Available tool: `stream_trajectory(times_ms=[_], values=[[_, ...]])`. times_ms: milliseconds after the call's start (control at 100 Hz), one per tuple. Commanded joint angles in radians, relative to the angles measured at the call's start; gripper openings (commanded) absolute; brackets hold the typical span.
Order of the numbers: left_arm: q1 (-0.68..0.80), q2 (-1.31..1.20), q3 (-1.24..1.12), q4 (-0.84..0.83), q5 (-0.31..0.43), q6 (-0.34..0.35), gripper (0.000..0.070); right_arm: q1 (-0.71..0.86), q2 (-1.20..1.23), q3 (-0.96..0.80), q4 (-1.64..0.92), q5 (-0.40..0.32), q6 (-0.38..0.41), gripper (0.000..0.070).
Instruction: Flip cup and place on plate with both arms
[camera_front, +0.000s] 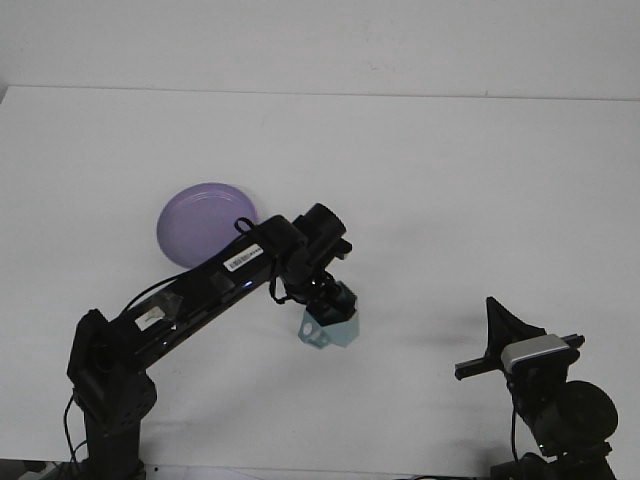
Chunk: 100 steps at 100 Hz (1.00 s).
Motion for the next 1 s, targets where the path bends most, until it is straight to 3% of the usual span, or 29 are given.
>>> stream_trajectory(times_ms=[0,350,720,990], values=[[0.024,0.018,0.070,-0.051,-0.031,0.036,0.0013,0.002,0.005,0.008,0.009,0.004,0.014,0.0000],[0.310,0.018,0.353,-0.241,-0.158,0.090,0.0012,0.002,0.004,0.008,0.009,0.004,0.014,0.0000],[0.594,0.028,0.348,-0.241,-0.161,0.101,0.0012,0.002,0.005,0.008,0.009,0.004,0.014,0.0000],[0.655,0.129,0.348,-0.204,-0.161,0.099,0.0013,0.002,0.005,0.008,0.009,0.004,0.014,0.0000]])
